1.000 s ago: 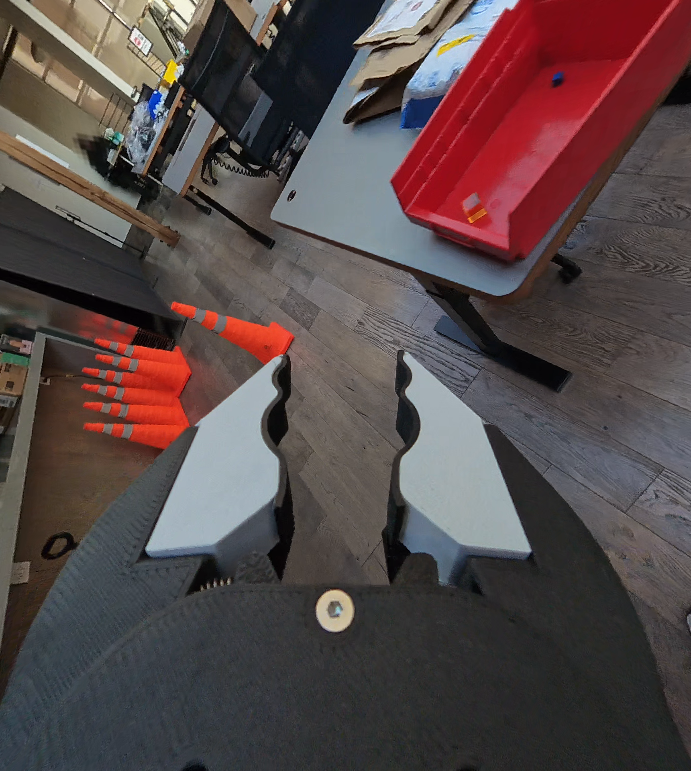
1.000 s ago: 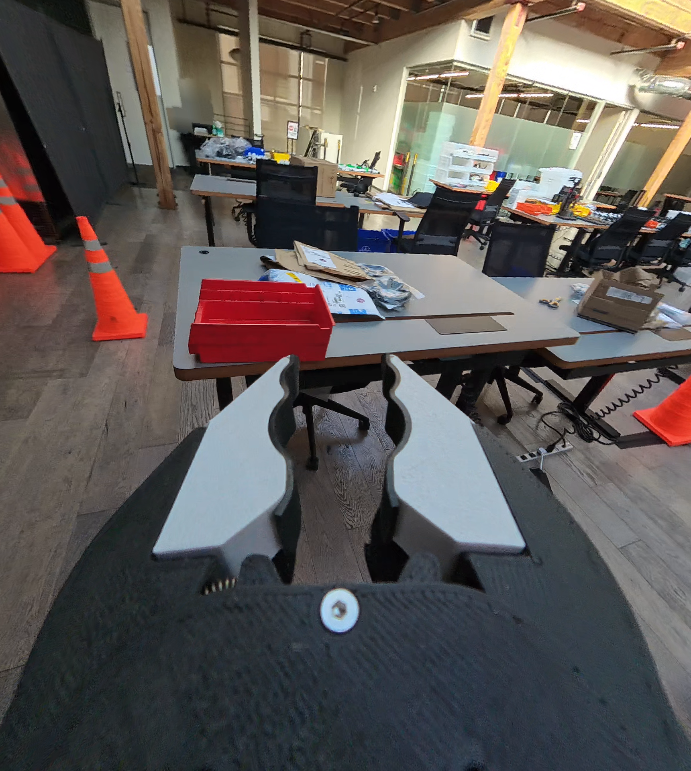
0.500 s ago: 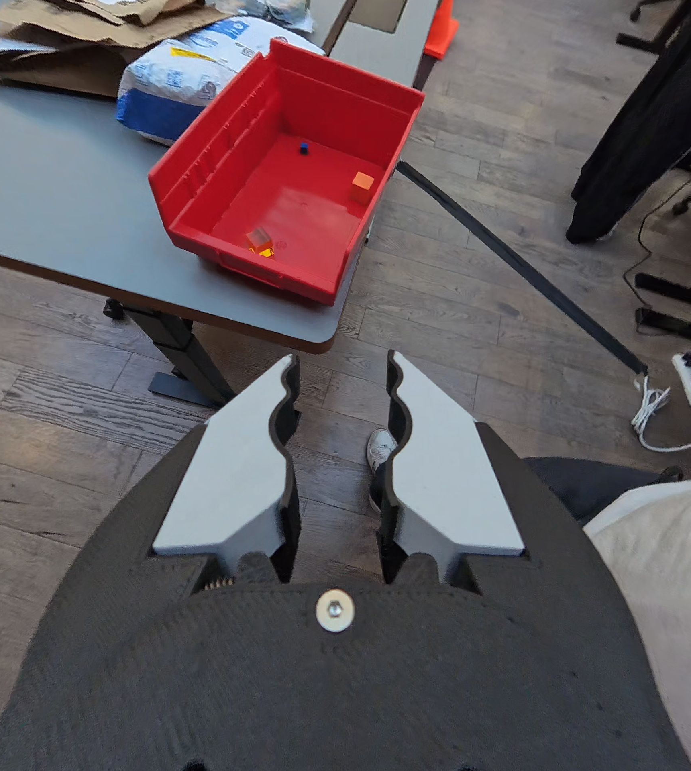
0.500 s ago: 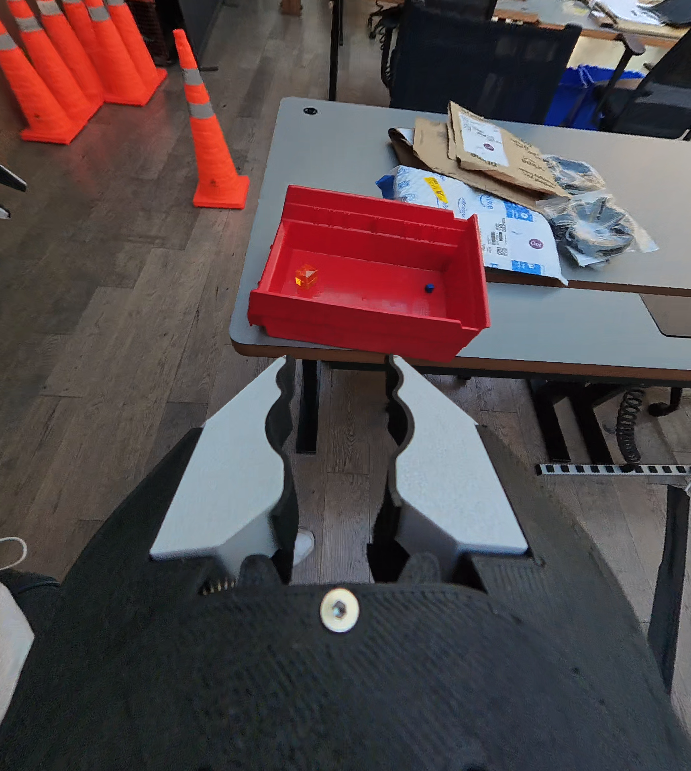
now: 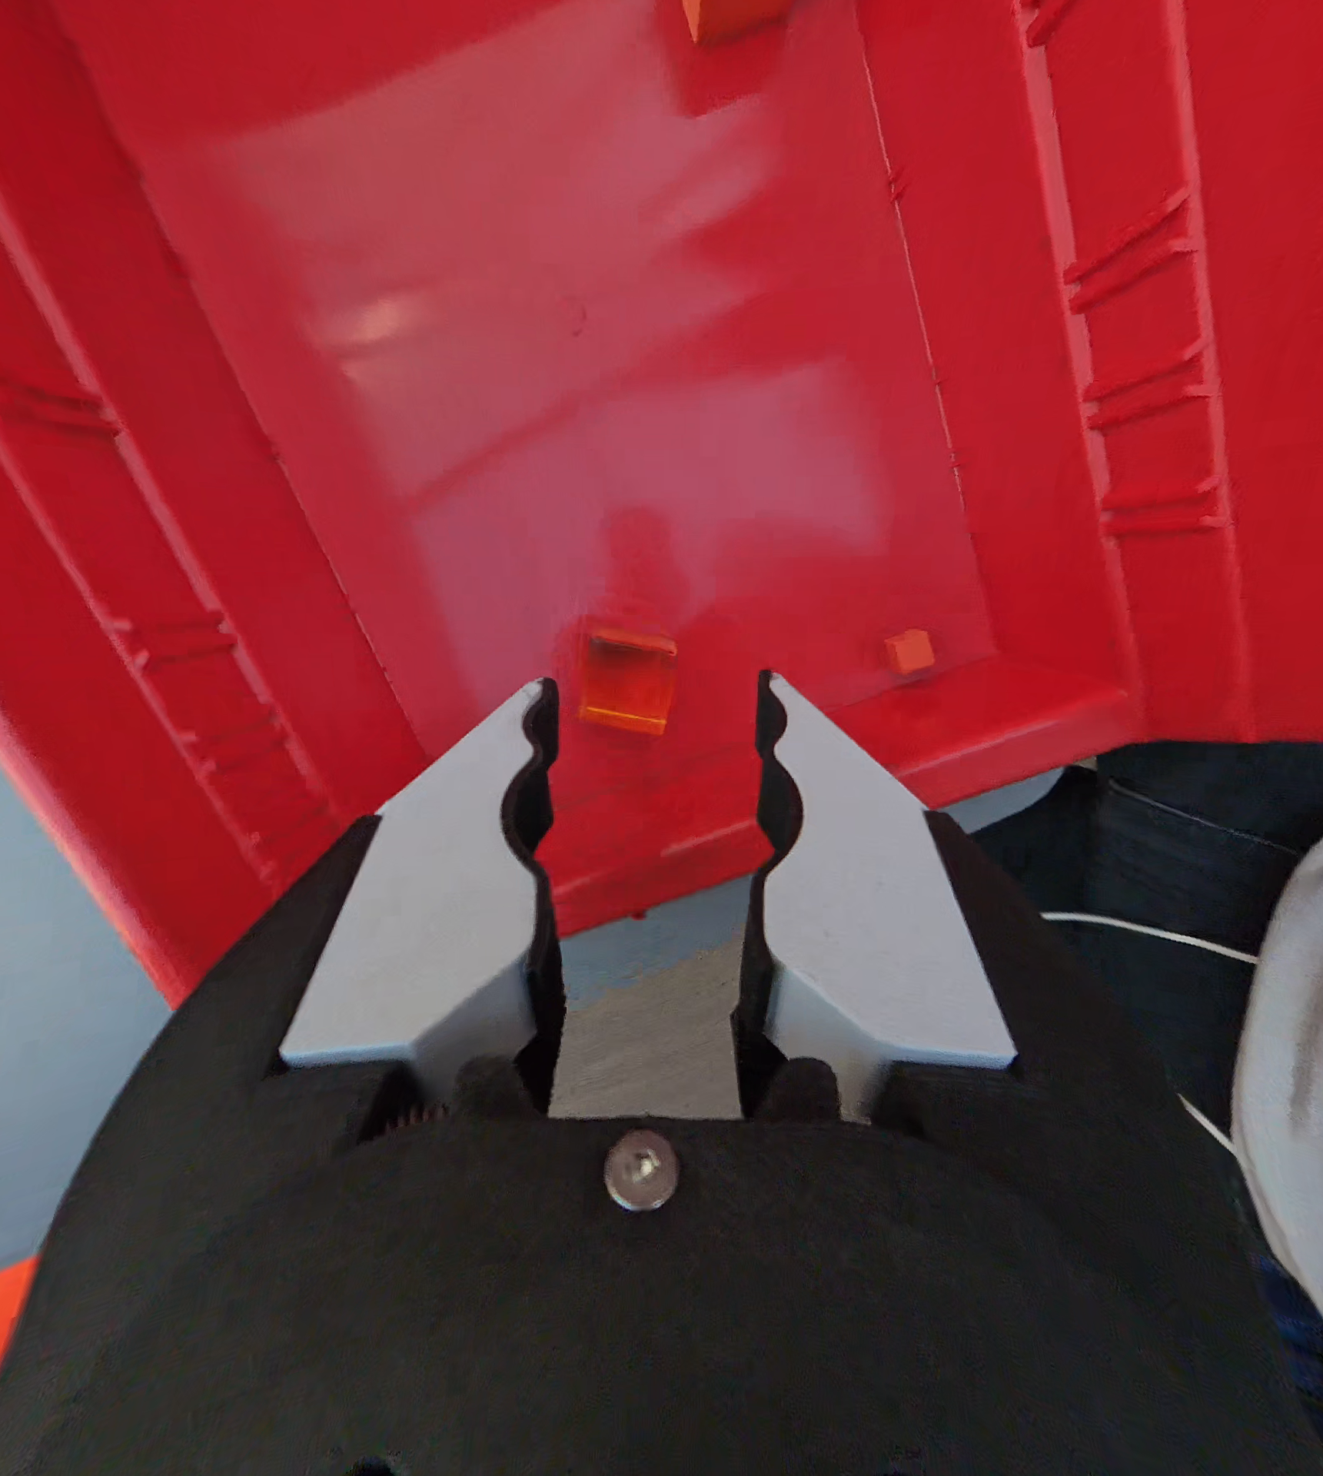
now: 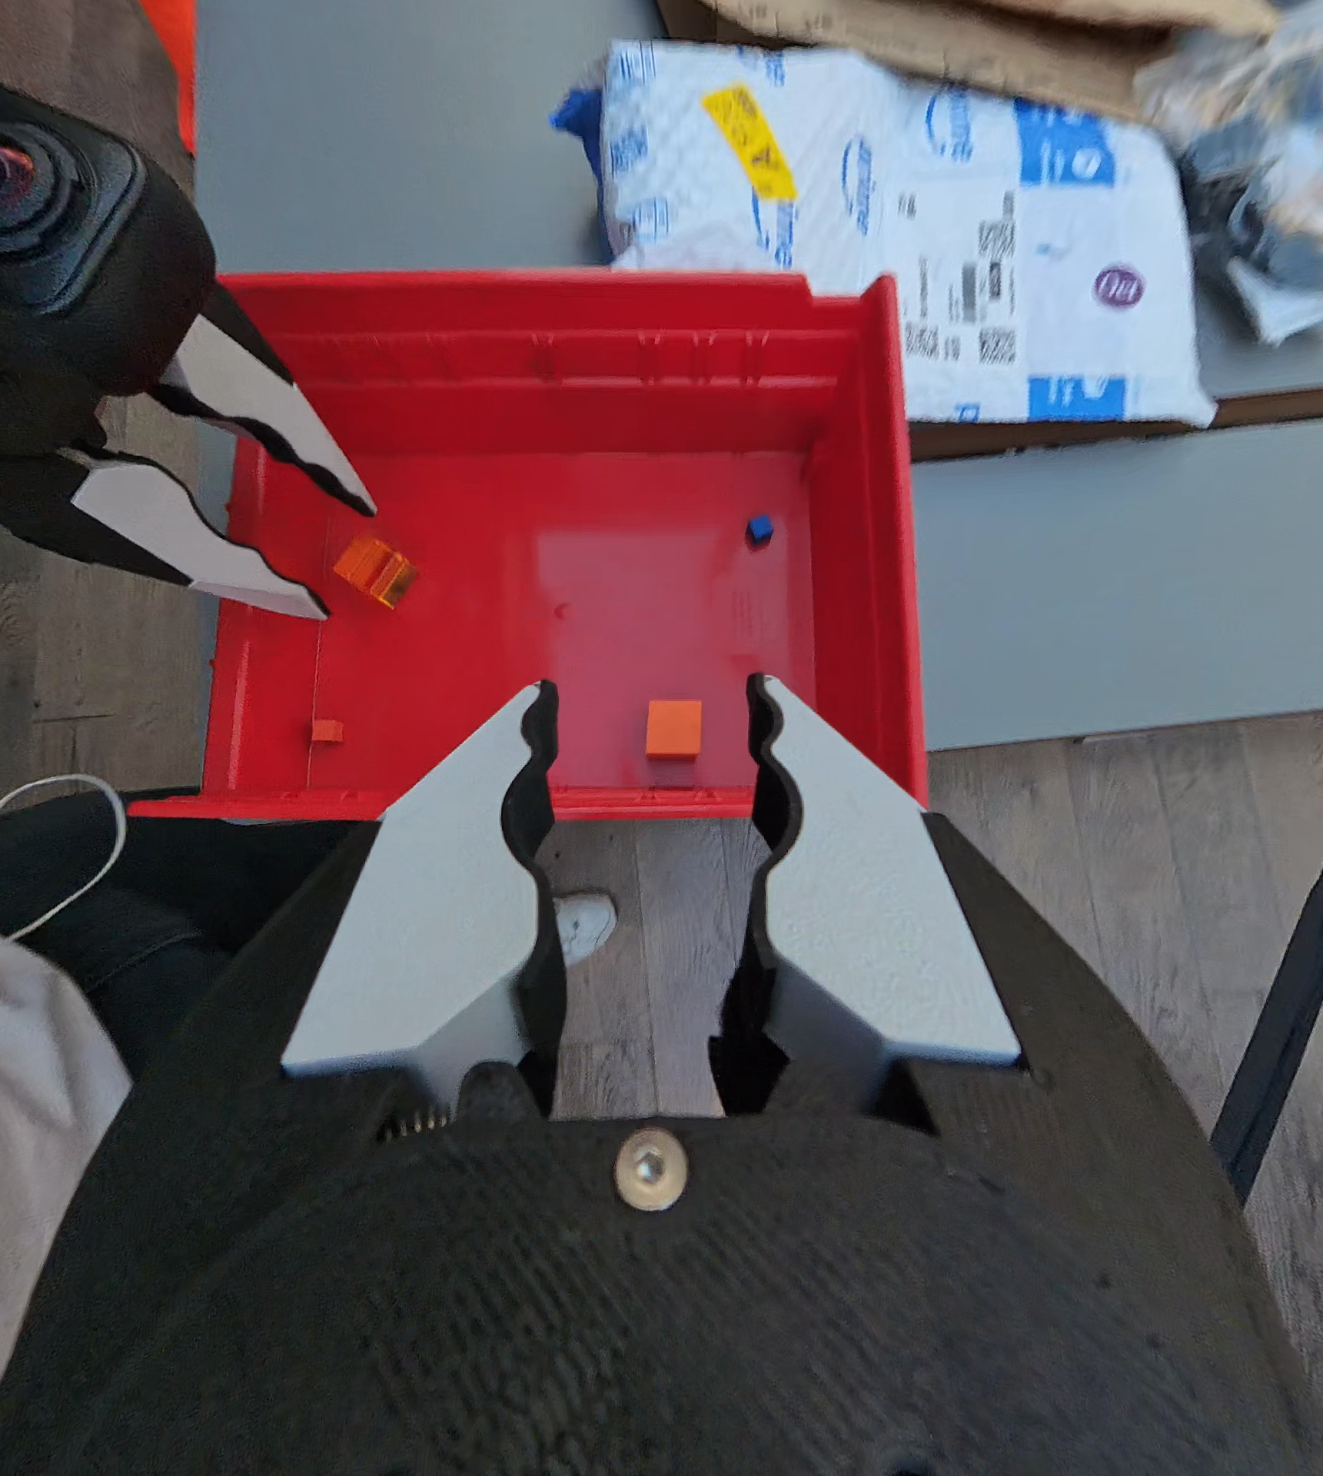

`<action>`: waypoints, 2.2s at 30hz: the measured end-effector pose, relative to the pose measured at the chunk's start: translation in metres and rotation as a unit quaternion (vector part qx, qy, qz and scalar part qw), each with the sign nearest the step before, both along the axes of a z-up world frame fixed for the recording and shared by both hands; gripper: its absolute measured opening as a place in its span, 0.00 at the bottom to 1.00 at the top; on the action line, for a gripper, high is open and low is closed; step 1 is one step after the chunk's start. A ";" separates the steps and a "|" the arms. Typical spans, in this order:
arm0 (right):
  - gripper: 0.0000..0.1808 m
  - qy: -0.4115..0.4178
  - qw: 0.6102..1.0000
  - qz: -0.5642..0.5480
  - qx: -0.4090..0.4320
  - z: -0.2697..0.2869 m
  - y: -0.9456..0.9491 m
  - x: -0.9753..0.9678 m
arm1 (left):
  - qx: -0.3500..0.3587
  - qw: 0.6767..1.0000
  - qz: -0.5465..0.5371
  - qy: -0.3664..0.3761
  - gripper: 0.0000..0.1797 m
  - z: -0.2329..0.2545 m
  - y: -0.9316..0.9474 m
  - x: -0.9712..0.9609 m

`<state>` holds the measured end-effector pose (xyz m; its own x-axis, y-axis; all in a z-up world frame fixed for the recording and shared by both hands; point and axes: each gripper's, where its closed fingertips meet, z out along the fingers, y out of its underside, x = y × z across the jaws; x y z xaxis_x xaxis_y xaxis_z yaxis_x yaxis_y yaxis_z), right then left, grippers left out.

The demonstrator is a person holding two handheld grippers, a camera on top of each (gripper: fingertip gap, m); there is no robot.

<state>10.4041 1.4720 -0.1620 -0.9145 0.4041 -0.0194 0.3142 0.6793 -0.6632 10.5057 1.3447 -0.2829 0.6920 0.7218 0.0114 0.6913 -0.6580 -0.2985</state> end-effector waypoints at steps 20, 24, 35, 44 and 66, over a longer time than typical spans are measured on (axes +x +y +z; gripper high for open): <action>0.22 -0.195 0.866 -0.011 0.460 -0.151 -0.003 -0.007 | 0.219 0.965 -0.141 0.034 0.14 0.158 -0.103 -0.006; 0.15 -0.204 0.859 -0.011 0.469 -0.153 -0.001 -0.004 | 0.253 0.954 -0.153 0.049 0.14 0.190 -0.099 -0.017; 0.14 0.029 0.933 -0.355 -0.052 0.053 0.116 0.119 | 0.397 0.841 -0.366 0.038 0.14 0.303 0.117 0.031; 0.14 0.162 0.714 -0.672 -0.111 0.091 0.468 0.445 | 0.479 0.749 -0.455 -0.048 0.14 0.332 0.421 0.149; 0.14 0.259 0.474 -0.839 -0.058 0.085 0.970 0.611 | 0.381 0.691 -0.614 -0.032 0.14 0.268 0.977 0.205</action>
<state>11.0152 2.4423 -0.0769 0.8001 0.5947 -0.0783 0.1228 -0.2901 -0.9491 10.7103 2.3215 -0.0145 0.7580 -0.6404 0.1236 -0.2197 -0.4291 -0.8761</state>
